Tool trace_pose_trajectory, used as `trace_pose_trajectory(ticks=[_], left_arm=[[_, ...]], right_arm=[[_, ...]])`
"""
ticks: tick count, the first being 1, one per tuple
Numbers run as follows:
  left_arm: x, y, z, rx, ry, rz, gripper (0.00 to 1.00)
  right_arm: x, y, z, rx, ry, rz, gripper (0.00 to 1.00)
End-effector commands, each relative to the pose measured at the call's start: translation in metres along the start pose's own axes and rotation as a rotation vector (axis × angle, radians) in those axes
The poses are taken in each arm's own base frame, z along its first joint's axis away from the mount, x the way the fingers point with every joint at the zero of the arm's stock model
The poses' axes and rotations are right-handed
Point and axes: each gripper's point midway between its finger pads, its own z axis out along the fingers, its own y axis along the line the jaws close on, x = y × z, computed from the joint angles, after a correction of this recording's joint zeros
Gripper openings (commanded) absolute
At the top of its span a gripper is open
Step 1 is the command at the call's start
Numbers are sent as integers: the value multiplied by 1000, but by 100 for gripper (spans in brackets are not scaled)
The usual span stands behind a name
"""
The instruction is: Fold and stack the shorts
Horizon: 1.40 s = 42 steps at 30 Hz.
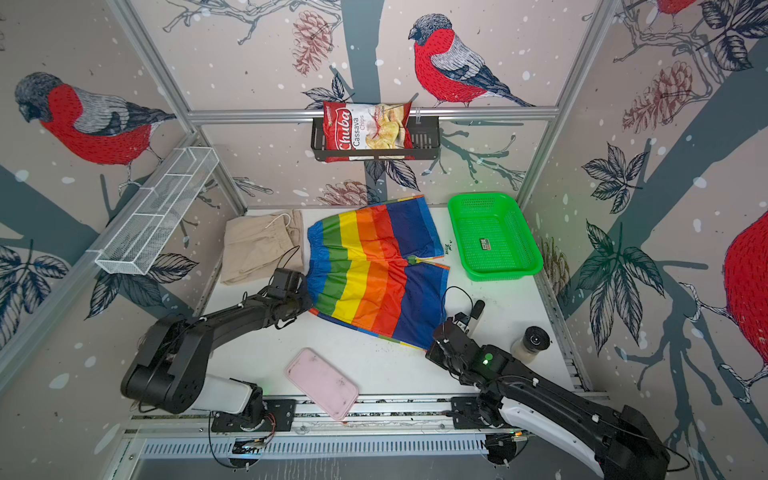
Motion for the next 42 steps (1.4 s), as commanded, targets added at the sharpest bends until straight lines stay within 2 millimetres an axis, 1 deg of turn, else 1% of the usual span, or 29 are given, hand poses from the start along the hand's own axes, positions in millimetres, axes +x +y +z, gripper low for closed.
trace_pose_trajectory(ticks=[1,2,4,6,9,12,14,17,20,22,25,27,29,32,34,36,39,42], left_arm=[[-3,1,4,-21,1,11,5],[-5,-1,3,-23,6,15,0],[-7,-4,-3,-19,12,23,0],[-8,-7,-13,-5,14,29,0],[-12,-9,-35,14,-12,27,0],[-23,-13,-63,31,-62,25,0],[-37,-14,-86,25,-123,9,0],[-62,-17,-118,35,-246,4,0],[-80,-28,-145,72,-309,0,0],[-84,-35,-157,98,-310,-1,0],[-78,-48,-170,182,-282,24,0],[-69,-56,-178,250,-255,38,0],[-61,-59,-186,293,-233,32,0],[-57,-59,-194,308,-224,31,0],[-55,-58,-193,309,-215,31,0],[-54,-58,-188,304,-210,30,0],[-54,-56,-174,278,-194,26,0],[-60,-57,-158,254,-180,18,0]], right_arm=[[-6,-12,-5,44,-28,-2,0],[-7,-11,-7,42,-31,-1,0],[-12,-11,-12,49,-46,-12,0],[-22,-6,-21,60,-81,-35,0],[-47,4,-44,94,-178,-89,0],[-77,28,-75,104,-280,-168,0],[-97,46,-99,104,-351,-223,0],[-116,74,-129,49,-428,-299,0],[-120,96,-144,-41,-463,-361,0],[-121,99,-150,-78,-484,-367,0],[-122,99,-162,-125,-512,-342,0],[-122,101,-175,-174,-535,-317,0],[-124,104,-191,-231,-569,-286,0],[-131,113,-212,-282,-619,-264,0],[-138,121,-218,-274,-642,-282,0],[-148,132,-218,-237,-665,-313,0],[-170,150,-217,-157,-731,-360,0],[-201,166,-211,-59,-807,-389,0]])
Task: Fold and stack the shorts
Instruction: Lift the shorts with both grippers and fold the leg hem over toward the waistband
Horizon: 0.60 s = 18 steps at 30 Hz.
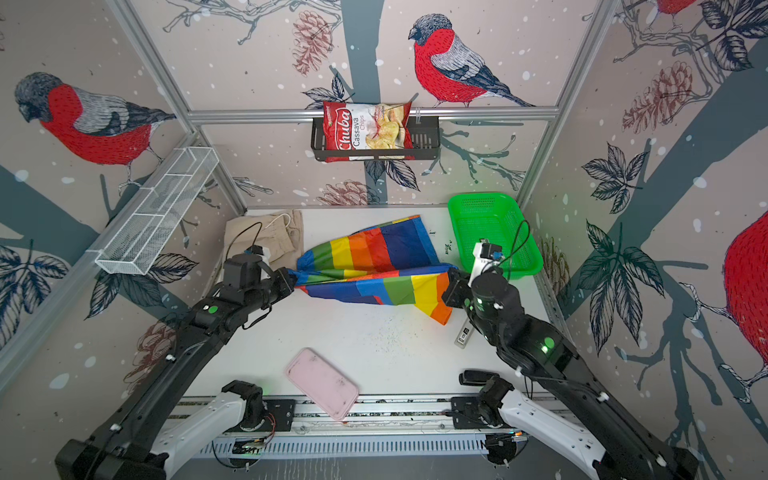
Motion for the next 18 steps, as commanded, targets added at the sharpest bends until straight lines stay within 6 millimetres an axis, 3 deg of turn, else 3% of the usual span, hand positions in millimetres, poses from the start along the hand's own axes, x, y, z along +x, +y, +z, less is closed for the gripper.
trace_pose_trajectory(ticks=[1,4,8,11,18], left_arm=[[-13,9,13,-47,-35,-7,0],[-24,16,28,-57,-22,-40,0],[-42,38,46,-109,-19,-90,0],[-50,55,60,-141,-9,-130,0],[-65,83,93,-245,38,-200,0]], right_arm=[[-50,-4,22,116,-164,-71,0],[-74,-6,63,94,-174,-67,0],[-93,-25,129,64,-134,-29,0],[-88,-35,185,57,-71,-48,0],[-83,-34,311,19,30,-127,0]])
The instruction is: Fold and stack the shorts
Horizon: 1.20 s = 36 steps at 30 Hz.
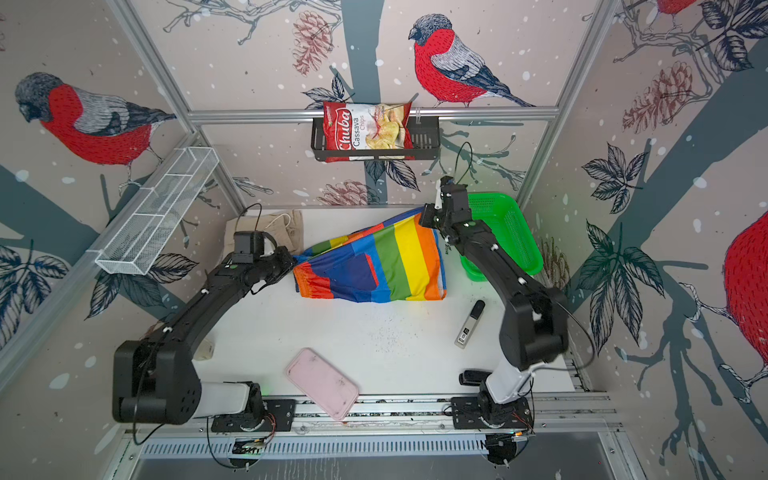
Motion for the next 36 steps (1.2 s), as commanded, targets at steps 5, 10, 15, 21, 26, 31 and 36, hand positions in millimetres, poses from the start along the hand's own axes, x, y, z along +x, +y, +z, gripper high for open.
trace_pose_trajectory(ticks=[5,10,15,21,26,31,36], left_arm=[[-20,49,32,-270,39,-22,0],[-32,51,63,-294,77,-19,0],[-45,53,89,-333,99,-5,8],[-51,50,114,-328,138,0,67],[-67,23,103,-303,102,41,75],[-67,-15,70,-256,43,130,74],[-30,-22,51,-268,64,228,74]], right_arm=[[-25,-33,111,75,-48,-48,0],[13,-60,163,101,17,15,0],[35,-92,180,155,41,53,0],[34,-109,180,153,44,97,45],[14,-95,156,146,13,77,65],[15,-61,112,143,-1,24,67],[67,-42,71,184,47,-17,60]])
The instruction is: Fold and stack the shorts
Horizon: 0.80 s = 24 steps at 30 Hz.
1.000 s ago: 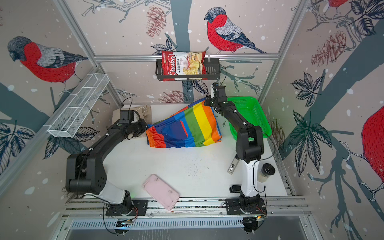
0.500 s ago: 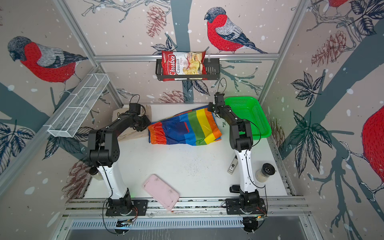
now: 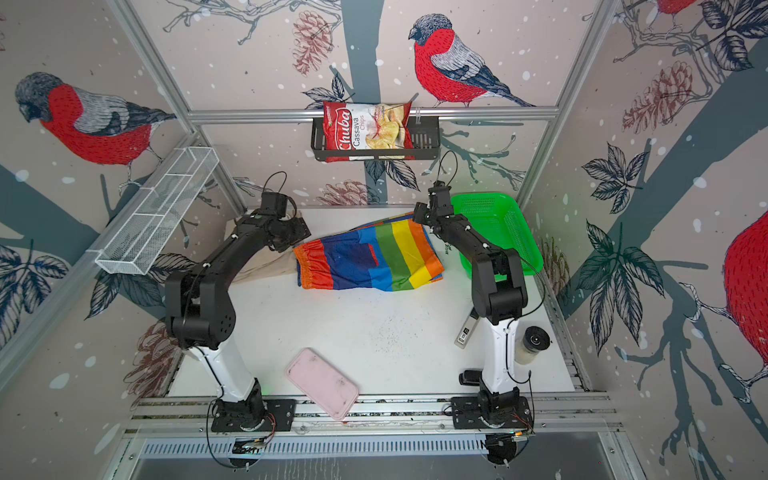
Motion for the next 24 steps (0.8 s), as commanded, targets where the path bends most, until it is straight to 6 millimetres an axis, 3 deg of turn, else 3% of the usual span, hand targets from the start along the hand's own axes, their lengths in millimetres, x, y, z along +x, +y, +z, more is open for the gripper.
trace_pose_trajectory(ticks=[1,3,6,8,15,24], left_arm=[[31,5,0,-16,43,62,74],[56,-3,10,39,88,66,73],[84,-8,29,61,132,64,70],[96,-12,39,61,145,69,69],[129,4,73,-9,218,84,65],[155,18,67,-27,265,113,62]], right_arm=[[28,-1,-17,44,6,-27,56],[58,-1,-19,28,62,-9,45],[96,-10,-18,44,143,13,19],[112,-17,-21,71,163,13,10],[156,-55,-26,168,206,28,7],[205,-108,-57,262,219,200,3]])
